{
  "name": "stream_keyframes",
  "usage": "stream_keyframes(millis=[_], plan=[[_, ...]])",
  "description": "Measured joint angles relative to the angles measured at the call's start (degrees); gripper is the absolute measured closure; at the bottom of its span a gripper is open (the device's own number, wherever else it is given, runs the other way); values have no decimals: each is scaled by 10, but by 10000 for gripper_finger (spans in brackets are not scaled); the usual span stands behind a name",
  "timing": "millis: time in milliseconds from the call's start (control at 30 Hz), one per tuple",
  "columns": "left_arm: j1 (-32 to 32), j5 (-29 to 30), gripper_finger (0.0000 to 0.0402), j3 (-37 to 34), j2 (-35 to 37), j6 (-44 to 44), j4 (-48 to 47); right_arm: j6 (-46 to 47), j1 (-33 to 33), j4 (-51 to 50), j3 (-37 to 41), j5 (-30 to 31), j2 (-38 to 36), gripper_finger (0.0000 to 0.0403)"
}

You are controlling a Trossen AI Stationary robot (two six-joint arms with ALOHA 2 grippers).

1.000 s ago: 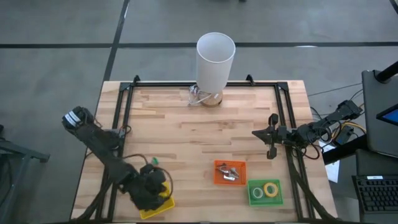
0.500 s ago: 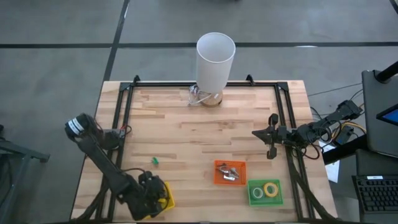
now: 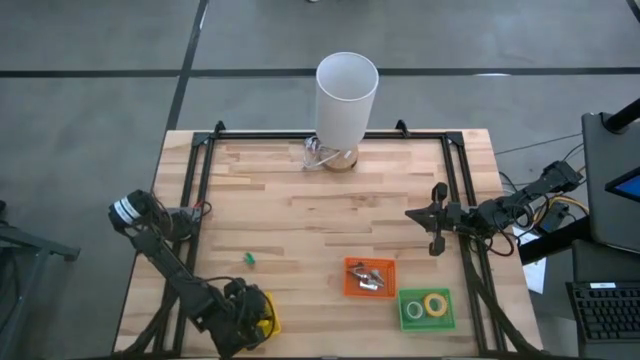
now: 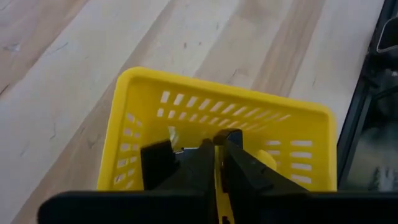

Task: Pick and place Stapler, Stapler remover, tape
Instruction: Put the yellow stapler into the yellow basket, then put the green stapler into the yellow basket

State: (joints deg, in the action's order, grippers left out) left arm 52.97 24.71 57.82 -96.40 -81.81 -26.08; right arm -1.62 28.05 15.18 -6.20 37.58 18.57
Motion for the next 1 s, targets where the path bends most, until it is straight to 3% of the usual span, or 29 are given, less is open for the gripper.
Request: stream_keyframes(millis=[467,867,1000], plan=[[-1,38,292,0,17,18,-4,0,0,0,0,0,0,394],[-3,43,297,0,30,42,-23,0,0,0,0,0,0,394],[-9,95,306,1,54,85,-56,0,0,0,0,0,0,394]])
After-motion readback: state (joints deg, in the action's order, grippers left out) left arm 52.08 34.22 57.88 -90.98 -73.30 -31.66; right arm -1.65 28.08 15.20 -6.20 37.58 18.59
